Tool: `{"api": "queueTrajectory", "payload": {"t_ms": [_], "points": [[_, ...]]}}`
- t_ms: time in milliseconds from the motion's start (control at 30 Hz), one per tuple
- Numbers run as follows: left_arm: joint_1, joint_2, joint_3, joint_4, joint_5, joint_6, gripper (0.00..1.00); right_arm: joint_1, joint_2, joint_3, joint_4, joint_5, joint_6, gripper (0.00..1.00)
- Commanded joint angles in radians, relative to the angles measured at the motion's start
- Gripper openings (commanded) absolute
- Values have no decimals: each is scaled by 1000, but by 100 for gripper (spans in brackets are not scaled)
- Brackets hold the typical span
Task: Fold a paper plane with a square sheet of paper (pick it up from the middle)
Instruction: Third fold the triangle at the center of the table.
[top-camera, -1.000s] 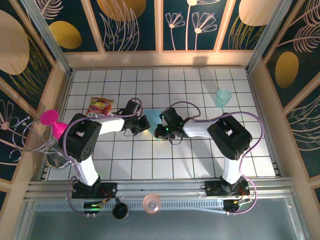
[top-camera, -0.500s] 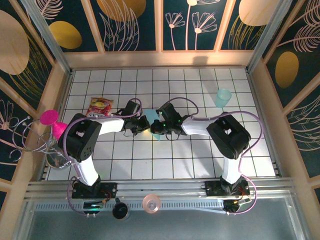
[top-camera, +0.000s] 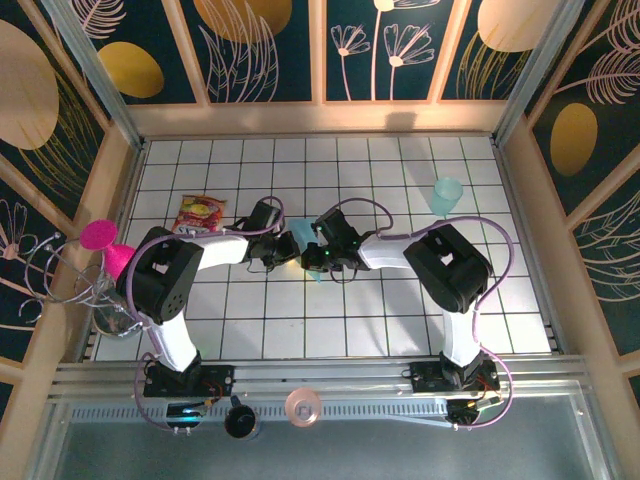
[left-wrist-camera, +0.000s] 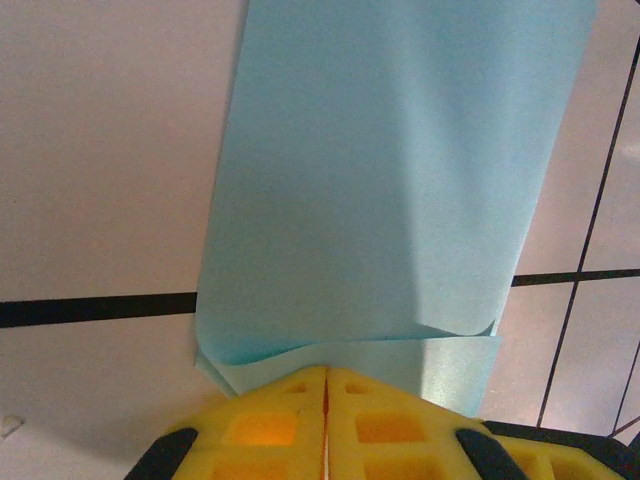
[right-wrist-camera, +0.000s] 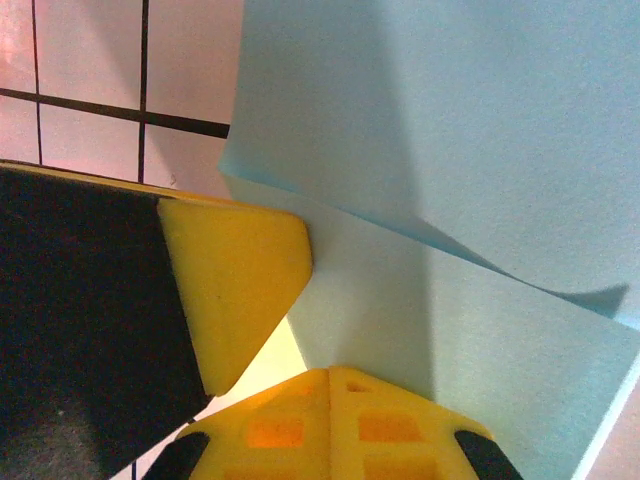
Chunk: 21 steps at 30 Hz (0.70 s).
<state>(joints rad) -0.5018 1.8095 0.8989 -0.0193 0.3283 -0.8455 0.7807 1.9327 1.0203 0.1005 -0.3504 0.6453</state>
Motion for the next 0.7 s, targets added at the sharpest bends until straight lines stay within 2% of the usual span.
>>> {"api": "queueTrajectory", "payload": {"t_ms": [0,267,667], "points": [[0,51,-6,-74,-23,20,8,8,-13,-44,-71,-17,-38,0],[1,59,-12,-95,-55,22,8,9,-86,-117,-79,-56,-97,0],[3,51,-6,-97,-47,29,8,28,-200,-252,-138,-38,-116,0]]}}
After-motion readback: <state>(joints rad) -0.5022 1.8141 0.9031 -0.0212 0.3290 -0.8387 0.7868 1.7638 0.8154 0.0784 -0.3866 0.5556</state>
